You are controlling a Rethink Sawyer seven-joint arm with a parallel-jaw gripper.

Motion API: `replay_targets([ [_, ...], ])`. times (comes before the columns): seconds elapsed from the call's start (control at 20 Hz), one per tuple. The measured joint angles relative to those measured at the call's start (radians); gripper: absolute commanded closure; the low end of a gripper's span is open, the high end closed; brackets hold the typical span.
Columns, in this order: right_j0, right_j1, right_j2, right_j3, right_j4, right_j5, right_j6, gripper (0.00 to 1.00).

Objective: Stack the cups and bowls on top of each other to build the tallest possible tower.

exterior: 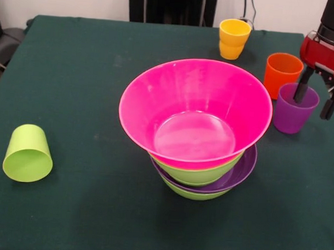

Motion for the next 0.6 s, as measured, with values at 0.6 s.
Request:
replay_targets([
  [0.6, -0.021, -0.063, -0.003, 0.003, -0.001, 0.0, 0.0, 0.0],
])
